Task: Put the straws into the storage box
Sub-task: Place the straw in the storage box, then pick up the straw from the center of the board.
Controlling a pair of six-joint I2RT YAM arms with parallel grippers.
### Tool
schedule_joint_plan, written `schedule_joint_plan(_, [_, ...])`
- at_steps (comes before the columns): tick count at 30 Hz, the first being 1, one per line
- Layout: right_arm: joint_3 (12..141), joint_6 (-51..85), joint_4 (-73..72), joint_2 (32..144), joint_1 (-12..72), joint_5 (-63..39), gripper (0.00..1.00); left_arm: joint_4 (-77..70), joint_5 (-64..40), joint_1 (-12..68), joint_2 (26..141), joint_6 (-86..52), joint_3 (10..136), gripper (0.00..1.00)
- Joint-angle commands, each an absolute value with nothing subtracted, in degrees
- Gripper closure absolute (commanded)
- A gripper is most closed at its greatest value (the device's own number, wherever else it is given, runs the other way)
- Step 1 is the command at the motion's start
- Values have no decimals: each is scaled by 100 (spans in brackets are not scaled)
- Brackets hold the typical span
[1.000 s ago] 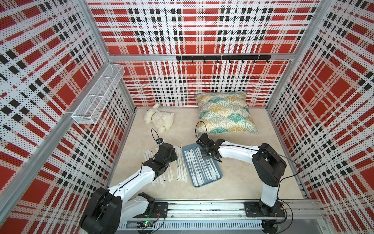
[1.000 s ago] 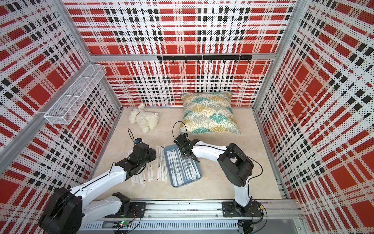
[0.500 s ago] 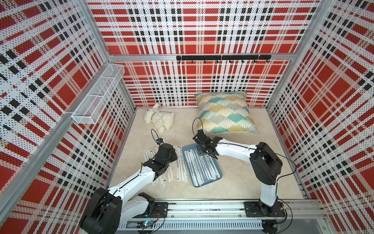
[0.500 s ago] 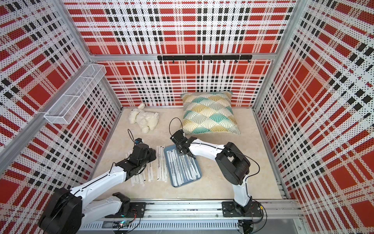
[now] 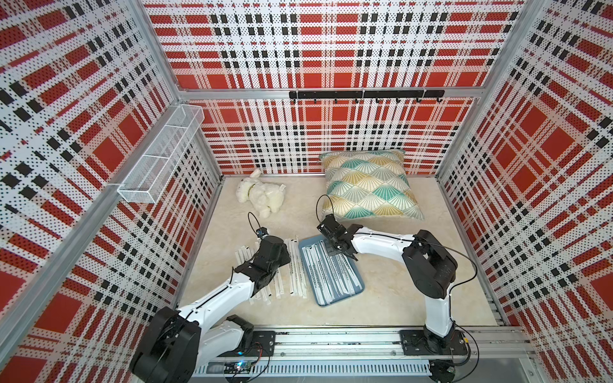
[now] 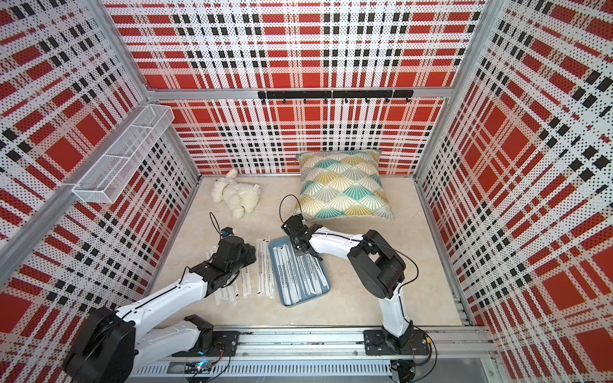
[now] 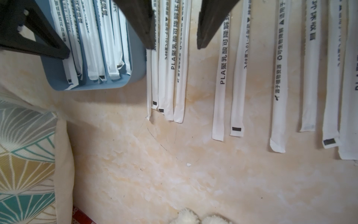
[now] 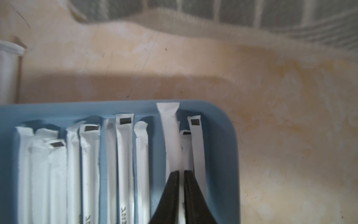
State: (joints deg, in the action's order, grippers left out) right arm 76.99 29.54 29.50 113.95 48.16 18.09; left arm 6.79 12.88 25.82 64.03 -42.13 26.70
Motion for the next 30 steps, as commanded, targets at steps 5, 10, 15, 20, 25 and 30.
schedule_joint_plan(5, [7768,2936,2972,11459,4789,1935,85,545,1293,2550,6306,-4199,2632,59])
schedule_joint_plan(10, [7857,2971,3083,10867,4825,1720,81,648,1314,2546,6275,-4201,2646,58])
schedule_joint_plan(15, [7715,3124,3184,10383,4825,1478,75,672,1291,2879,6451,-4232,2671,56])
schedule_joint_plan(20, [7169,3529,2948,9965,4825,1409,74,692,1506,3366,7034,-4375,2813,64])
schedule_joint_plan(25, [6876,3656,2918,9748,4860,1400,74,933,1710,3340,7455,-4315,2984,71])
schedule_joint_plan(30, [6776,3648,2914,9703,4869,1444,75,863,1708,3298,7639,-4206,2958,72])
